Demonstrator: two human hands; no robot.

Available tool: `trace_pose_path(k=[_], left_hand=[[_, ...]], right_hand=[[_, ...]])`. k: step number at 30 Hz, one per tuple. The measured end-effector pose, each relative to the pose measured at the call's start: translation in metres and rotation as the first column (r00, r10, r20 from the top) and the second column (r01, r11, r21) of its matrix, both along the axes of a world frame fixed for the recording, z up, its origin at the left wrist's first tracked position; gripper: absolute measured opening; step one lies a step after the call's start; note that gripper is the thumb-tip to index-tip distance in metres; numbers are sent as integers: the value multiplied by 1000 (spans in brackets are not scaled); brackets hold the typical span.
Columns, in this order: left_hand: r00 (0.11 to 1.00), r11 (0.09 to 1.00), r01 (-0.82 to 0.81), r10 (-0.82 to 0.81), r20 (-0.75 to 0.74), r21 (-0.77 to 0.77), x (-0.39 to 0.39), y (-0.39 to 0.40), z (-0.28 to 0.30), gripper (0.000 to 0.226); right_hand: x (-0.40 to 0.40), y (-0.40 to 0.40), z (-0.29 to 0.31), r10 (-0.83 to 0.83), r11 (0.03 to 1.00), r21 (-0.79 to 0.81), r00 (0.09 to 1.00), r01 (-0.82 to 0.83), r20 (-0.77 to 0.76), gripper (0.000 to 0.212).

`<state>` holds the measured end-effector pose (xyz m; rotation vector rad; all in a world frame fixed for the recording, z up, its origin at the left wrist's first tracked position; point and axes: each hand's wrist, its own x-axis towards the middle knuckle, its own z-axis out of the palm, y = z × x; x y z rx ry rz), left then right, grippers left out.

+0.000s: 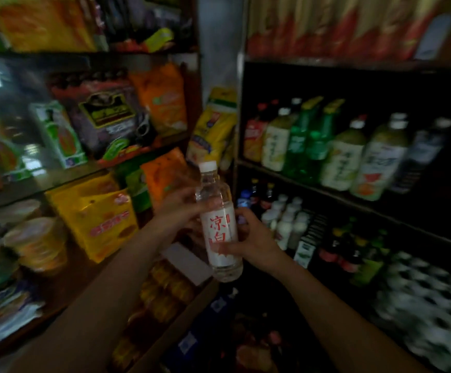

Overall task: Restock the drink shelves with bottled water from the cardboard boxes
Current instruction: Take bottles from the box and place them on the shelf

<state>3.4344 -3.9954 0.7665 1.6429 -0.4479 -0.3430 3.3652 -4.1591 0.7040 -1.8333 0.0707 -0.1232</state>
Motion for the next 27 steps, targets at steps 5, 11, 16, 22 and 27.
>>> trace_pose_path(k=[5, 11, 16, 22, 27], left_hand=[[994, 994, 105, -103, 46, -44, -34, -122, 45, 33], [927, 931, 363, -358, 112, -30, -100, -261, 76, 47], [851, 853, 521, -516, 100, -35, -159, -370, 79, 54], [743, 744, 668, -664, 84, -31, -230, -488, 66, 38], [643, 645, 764, -761, 85, -15, -281, -570, 54, 40]], right_hand=[[-62, -103, 50, -215, 970, -94, 973, 222, 85, 68], [-156, -222, 78, -433, 886, -113, 889, 451, 150, 70], [-235, -310, 80, -575, 790, -158, 806, 592, 142, 78], [-319, -393, 70, -718, 671, -127, 682, 731, 135, 78], [-373, -448, 50, -840, 506, -130, 522, 853, 151, 79]])
